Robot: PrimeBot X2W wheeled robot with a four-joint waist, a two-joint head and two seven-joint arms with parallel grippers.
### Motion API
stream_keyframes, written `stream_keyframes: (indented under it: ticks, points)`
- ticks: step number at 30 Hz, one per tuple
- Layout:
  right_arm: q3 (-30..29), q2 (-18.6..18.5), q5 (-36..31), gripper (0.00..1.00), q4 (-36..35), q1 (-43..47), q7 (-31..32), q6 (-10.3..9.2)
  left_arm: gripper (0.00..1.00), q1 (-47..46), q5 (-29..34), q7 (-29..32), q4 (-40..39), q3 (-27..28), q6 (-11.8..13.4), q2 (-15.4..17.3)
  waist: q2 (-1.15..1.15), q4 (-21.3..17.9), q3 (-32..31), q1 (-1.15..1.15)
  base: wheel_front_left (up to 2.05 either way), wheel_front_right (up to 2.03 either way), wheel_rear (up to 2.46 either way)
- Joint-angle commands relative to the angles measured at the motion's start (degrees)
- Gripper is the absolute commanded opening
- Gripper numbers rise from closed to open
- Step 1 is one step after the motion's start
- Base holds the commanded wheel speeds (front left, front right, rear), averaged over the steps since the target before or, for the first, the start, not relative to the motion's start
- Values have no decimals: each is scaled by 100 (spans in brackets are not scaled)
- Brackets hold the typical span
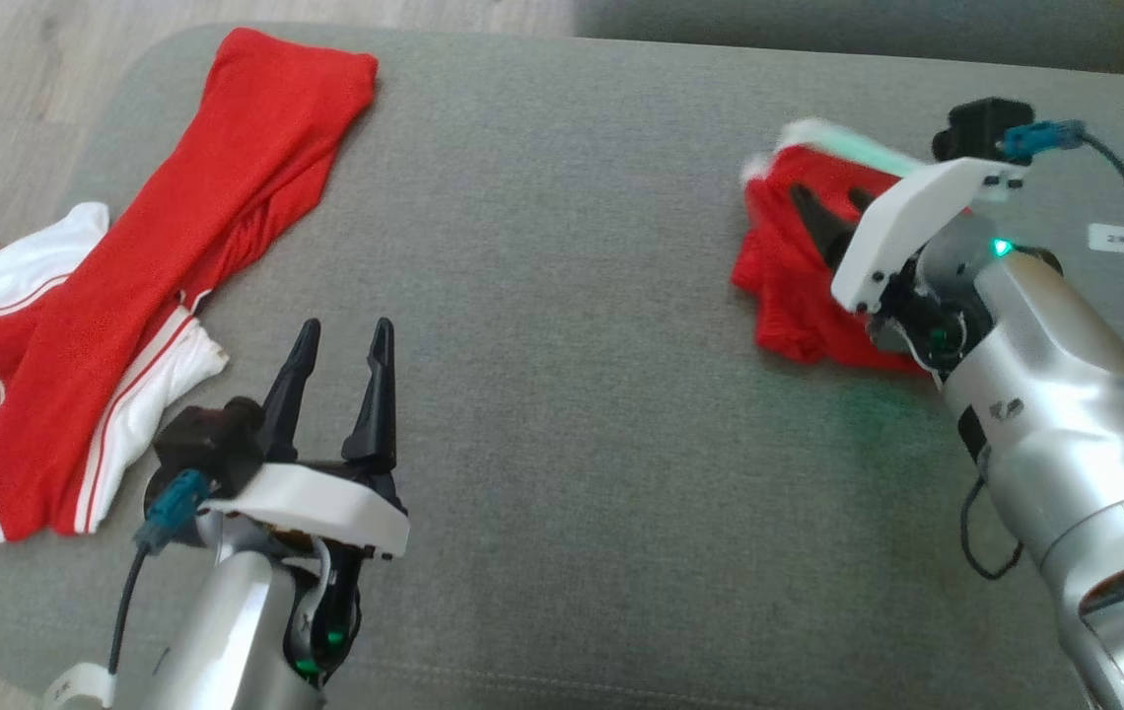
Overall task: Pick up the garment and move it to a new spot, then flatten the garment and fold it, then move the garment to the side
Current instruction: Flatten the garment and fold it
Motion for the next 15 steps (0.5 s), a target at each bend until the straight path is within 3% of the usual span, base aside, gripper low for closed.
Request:
stream_keyframes:
  ticks: [1,6,10,15]
  points:
    - [5,73,118,100,-250,-165,-194,-4,100,-254,62,-29,-140,229,-17,22,0,-52,-10,0,0,0,0]
    - [-200,-110,643,100,-794,-92,-708,-4,100,-210,60,-29,-144,275,-23,-6,0,-172,-59,0,0,0,0]
    - [-324,-592,862,100,-1150,85,-1071,-4,100,-103,62,-29,-200,342,-21,-28,0,-285,-131,0,0,0,0]
    - [-534,-1105,835,100,-1020,385,-1527,-4,100,-12,85,-29,-299,414,-46,-61,0,-371,-175,0,0,0,0]
